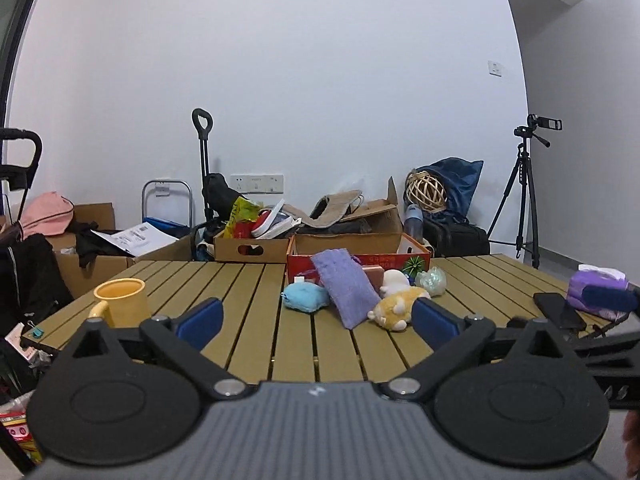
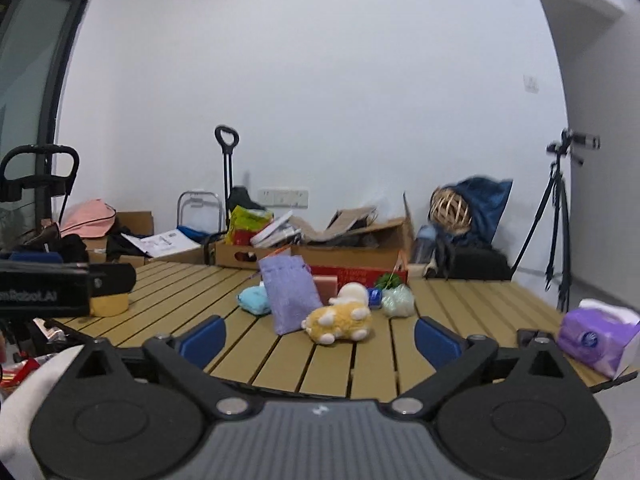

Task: Organize soft objects
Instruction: 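Withdraw both open grippers from the box back over the table, then lower both grippers onto the yellow-and-white plush sheep and close them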

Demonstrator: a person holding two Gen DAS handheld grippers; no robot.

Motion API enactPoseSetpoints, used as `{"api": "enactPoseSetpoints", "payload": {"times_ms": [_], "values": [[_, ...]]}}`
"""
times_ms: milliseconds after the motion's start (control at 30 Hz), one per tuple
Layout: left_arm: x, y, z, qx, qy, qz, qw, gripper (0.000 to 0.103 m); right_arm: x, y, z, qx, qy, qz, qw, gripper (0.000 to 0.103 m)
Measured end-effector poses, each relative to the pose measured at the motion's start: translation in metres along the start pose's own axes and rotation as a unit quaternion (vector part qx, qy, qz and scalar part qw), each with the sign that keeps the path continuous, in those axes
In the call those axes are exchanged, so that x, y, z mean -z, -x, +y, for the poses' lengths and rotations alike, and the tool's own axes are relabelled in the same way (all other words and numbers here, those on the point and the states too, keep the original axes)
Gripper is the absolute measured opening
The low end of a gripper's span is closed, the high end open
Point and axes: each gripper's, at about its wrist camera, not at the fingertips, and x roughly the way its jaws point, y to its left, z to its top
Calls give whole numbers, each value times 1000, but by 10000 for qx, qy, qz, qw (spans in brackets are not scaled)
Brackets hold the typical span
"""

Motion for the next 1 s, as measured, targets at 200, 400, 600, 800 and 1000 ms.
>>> {"api": "enactPoseSetpoints", "payload": {"times_ms": [200, 400, 600, 800, 1000], "values": [[-2, 0, 4, 33, 82, -31, 10000, 103, -8, -3, -1, -2, -52, -2, 10000, 103], [-1, -19, 5, 120, 152, 181, 9996, 103, -8, -25, -8, -59, -160, 118, 9998, 103], [-15, -95, -2, 766, 384, 894, 9923, 103, -32, -87, -37, -122, -550, 288, 9980, 98], [-18, -214, -3, 1237, 1128, 1833, 9687, 99, -44, -204, -92, -264, -1419, 995, 9845, 93], [-13, -341, -5, 1372, 2298, 2696, 9250, 73, -40, -340, -120, -203, -1834, 1804, 9661, 75]]}}
